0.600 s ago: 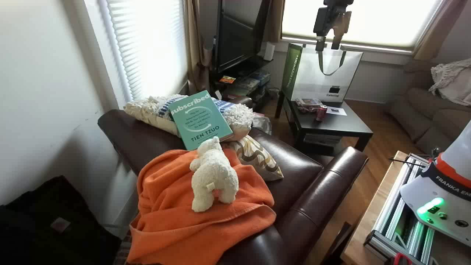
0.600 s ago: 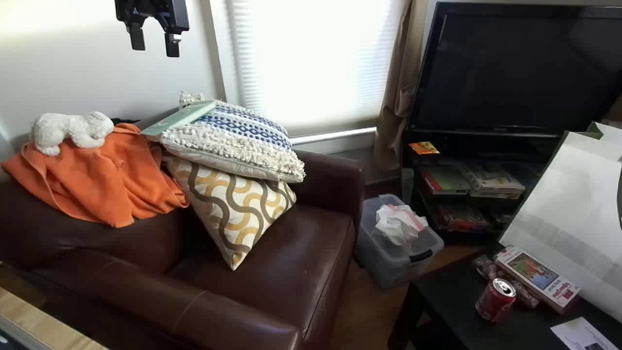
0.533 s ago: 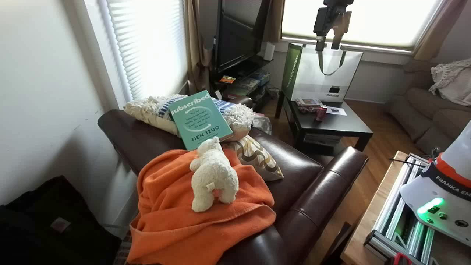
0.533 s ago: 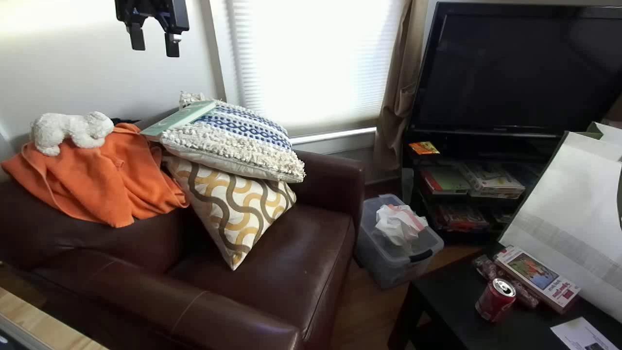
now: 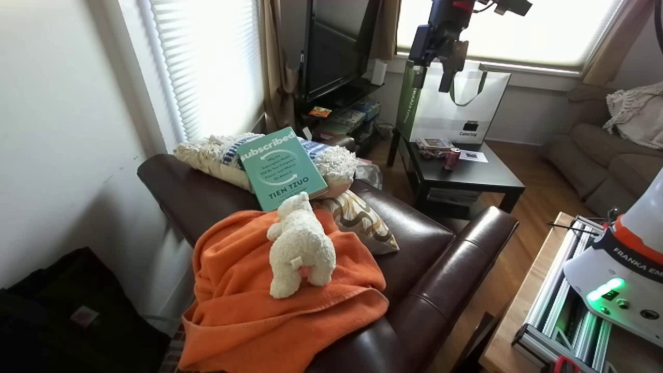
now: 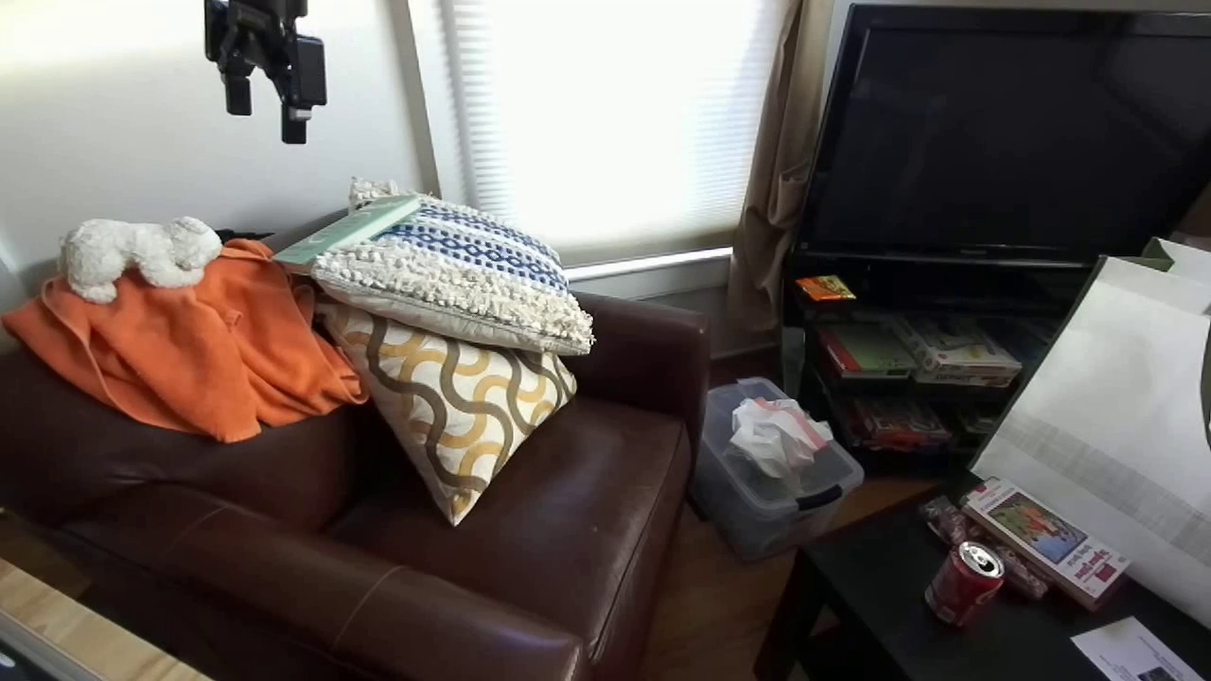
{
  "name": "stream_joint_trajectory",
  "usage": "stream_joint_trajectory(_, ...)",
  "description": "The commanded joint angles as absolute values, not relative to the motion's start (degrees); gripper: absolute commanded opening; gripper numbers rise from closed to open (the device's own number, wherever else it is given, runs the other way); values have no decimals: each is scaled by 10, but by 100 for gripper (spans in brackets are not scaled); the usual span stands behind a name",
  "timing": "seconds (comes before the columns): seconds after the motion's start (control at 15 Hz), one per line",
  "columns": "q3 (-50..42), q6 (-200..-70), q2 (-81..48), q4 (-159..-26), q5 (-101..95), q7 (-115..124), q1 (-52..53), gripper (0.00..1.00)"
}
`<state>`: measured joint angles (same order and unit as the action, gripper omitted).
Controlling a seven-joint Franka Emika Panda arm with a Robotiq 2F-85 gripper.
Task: Pick up the white stuffed toy and put it on the right arm rest of the couch
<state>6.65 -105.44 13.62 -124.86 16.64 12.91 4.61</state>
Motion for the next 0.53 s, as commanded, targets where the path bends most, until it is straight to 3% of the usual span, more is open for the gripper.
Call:
stream_joint_trajectory(0.0,97,-1111,37,-1233,260,192,79,100)
stream_joint_trajectory(0.27,139,-1210,-93,-1178,315,216,125,100)
stream_joint_trajectory(0.47,157,-1204,-160,-1127,307,204,152,100)
